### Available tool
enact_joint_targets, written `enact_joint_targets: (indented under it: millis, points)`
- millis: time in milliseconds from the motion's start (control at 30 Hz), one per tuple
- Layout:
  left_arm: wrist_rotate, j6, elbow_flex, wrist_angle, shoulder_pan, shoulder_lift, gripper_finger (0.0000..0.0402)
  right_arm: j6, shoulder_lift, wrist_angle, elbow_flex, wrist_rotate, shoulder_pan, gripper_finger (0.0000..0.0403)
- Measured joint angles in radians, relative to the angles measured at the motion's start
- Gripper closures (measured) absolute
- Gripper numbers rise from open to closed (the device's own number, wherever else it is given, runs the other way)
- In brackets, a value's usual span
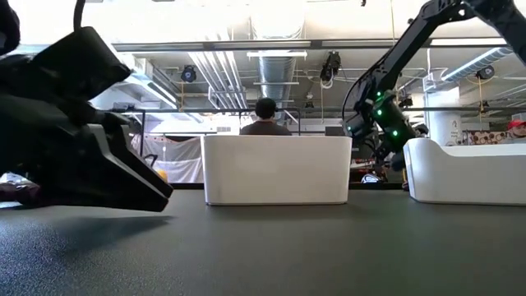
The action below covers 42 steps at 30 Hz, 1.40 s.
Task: Sort produce into baskets
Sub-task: Put the garlic into the left white bin
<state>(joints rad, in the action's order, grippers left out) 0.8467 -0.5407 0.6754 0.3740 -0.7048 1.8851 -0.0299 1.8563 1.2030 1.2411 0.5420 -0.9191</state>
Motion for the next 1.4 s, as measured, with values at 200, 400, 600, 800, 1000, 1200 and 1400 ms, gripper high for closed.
enact_joint_targets:
  millis: [200,400,600,800,1000,1200,1400]
  points:
    - [0.000,0.009,-0.046,-0.001,0.001,-0.045,0.0235,-0.018,0.008,-0.020,0.027,-0.017,-0.032,0.0170]
    - [0.000,0.011,-0.133,-0.009,0.001,-0.159,0.0235,-0.015,0.008,-0.024,0.047,-0.053,-0.050,0.0182]
    - [0.000,0.008,-0.206,-0.009,0.001,-0.266,0.0235,0.014,0.012,0.000,0.042,-0.125,-0.061,0.0191]
    - [0.000,0.015,-0.224,-0.008,0.001,-0.306,0.0235,0.084,0.055,-0.036,0.042,-0.124,-0.076,0.0193]
    - [-0.006,0.014,-0.212,-0.009,-0.001,-0.285,0.0235,0.190,0.153,0.007,0.079,-0.121,-0.087,0.0193]
    - [-0.053,0.004,-0.198,-0.006,-0.002,-0.265,0.0235,0.212,0.169,0.021,0.103,-0.125,-0.082,0.0198]
    - [-0.052,0.006,-0.195,0.015,-0.002,-0.256,0.0235,0.212,0.105,-0.010,0.100,-0.140,-0.082,0.0254]
